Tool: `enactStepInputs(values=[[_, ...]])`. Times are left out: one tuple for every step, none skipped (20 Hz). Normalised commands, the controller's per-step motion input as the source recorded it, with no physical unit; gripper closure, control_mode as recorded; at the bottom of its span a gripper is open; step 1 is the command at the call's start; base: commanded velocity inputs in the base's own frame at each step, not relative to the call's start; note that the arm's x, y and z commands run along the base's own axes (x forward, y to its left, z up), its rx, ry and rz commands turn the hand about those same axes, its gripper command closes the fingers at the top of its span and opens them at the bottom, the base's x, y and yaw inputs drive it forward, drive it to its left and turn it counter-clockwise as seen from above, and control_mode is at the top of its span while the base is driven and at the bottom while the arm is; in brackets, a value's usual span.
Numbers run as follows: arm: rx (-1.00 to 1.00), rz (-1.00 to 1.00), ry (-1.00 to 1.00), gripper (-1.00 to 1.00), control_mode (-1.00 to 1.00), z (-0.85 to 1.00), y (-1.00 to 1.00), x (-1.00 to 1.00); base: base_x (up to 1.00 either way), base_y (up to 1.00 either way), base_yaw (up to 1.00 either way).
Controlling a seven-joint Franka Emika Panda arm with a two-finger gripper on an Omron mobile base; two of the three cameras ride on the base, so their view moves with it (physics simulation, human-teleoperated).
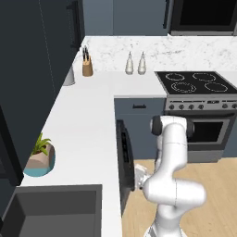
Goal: Pick up the cup and bowl from the counter, place them in the dishwasher, and close the dishwasher door.
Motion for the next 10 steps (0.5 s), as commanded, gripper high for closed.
enactStepInputs(values=[[-0.22, -0.1, -0.07, -1.0, -1.0, 0.12, 1.0, 0.0, 0.0, 0.0, 0.0], [-0.22, -0.09, 0.0, -1.0, -1.0, 0.02, 1.0, 0.0, 0.0, 0.0, 0.0], [-0.22, -0.09, 0.0, -1.0, -1.0, 0.01, 1.0, 0.0, 0.0, 0.0, 0.0], [-0.22, -0.09, 0.0, -1.0, -1.0, 0.0, 1.0, 0.0, 0.0, 0.0, 0.0], [-0.22, -0.09, 0.0, -1.0, -1.0, 0.0, 1.0, 0.0, 0.0, 0.0, 0.0], [-0.23, -0.08, 0.0, -1.0, -1.0, 0.0, 1.0, 0.0, 0.0, 0.0, 0.0], [-0.24, -0.08, 0.0, -1.0, -1.0, 0.0, 1.0, 0.0, 0.0, 0.0, 0.0], [-0.23, -0.07, 0.0, -1.0, -1.0, 0.0, 1.0, 0.0, 0.0, 0.0, 0.0], [-0.22, -0.06, 0.0, -1.0, -1.0, 0.0, 1.0, 0.0, 0.0, 0.0, 0.0], [-0.2, -0.05, 0.0, -1.0, -1.0, 0.0, 1.0, 0.0, 0.0, 0.0, 0.0]])
